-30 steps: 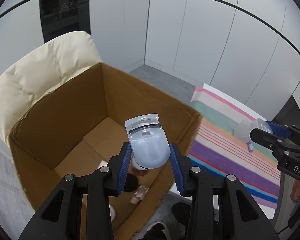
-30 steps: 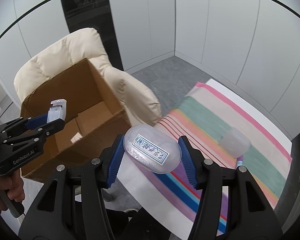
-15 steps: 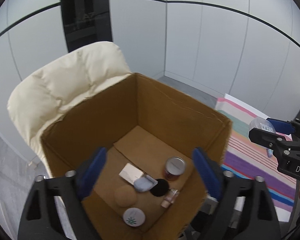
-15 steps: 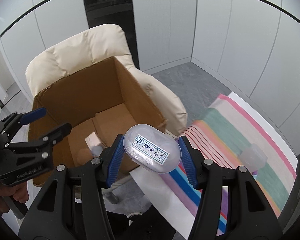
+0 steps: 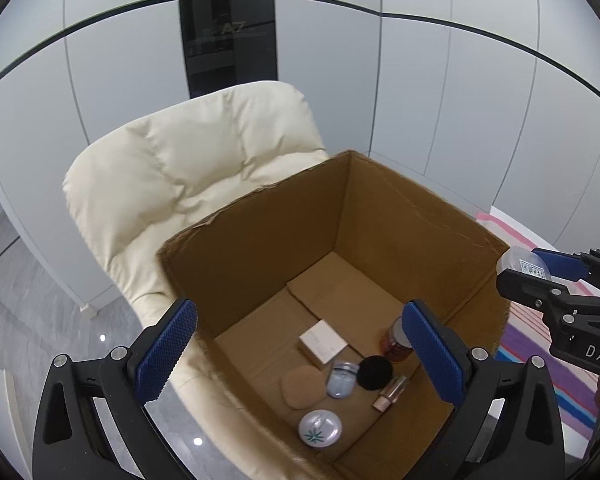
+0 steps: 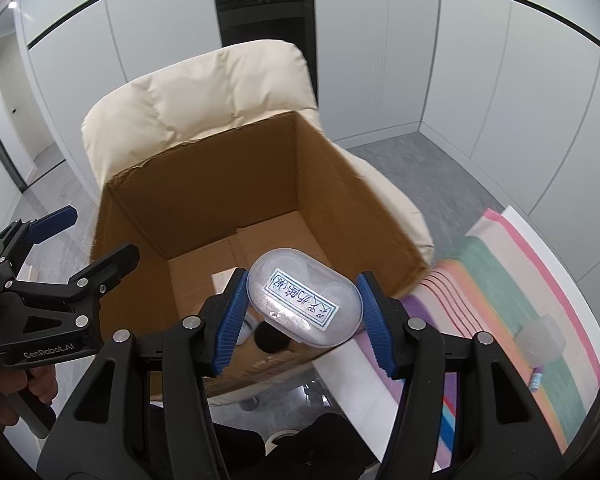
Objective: Organize objects
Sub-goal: 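Open the left tool over the box while the right tool releases the oval case inside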
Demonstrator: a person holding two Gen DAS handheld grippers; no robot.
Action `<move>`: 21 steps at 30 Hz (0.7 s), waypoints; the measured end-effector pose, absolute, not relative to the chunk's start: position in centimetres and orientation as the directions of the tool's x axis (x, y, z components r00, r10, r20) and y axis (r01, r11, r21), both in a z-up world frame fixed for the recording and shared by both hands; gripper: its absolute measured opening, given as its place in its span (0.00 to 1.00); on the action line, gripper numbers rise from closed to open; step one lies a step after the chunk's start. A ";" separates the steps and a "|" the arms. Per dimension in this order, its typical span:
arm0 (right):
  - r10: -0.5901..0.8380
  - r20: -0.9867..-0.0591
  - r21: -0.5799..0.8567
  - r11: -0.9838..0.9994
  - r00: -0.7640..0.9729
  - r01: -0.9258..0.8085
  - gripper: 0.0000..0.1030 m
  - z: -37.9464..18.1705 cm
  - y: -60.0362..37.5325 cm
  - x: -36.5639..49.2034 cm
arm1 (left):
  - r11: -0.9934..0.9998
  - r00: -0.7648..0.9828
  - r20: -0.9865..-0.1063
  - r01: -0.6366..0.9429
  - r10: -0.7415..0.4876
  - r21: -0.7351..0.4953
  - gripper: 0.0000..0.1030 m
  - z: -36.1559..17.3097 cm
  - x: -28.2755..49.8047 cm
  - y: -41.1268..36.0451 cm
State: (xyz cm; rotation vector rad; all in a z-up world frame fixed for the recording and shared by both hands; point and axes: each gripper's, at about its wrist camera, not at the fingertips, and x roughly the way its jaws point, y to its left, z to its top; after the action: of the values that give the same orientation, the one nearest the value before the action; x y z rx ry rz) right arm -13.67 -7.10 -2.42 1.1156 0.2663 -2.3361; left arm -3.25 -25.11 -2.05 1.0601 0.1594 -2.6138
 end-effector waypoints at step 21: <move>-0.390 -0.771 0.047 -0.823 -0.504 0.566 0.77 -3.0 -10.4 -13.6 | -0.926 -0.650 -0.707 0.378 -0.277 0.015 1.00 -2.5 -1.5 -28.1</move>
State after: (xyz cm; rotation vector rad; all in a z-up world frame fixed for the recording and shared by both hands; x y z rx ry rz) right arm -13.58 -10.43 -3.01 1.1096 0.2858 -2.3098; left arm -1.54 -28.14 -2.52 1.0644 0.1895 -2.5587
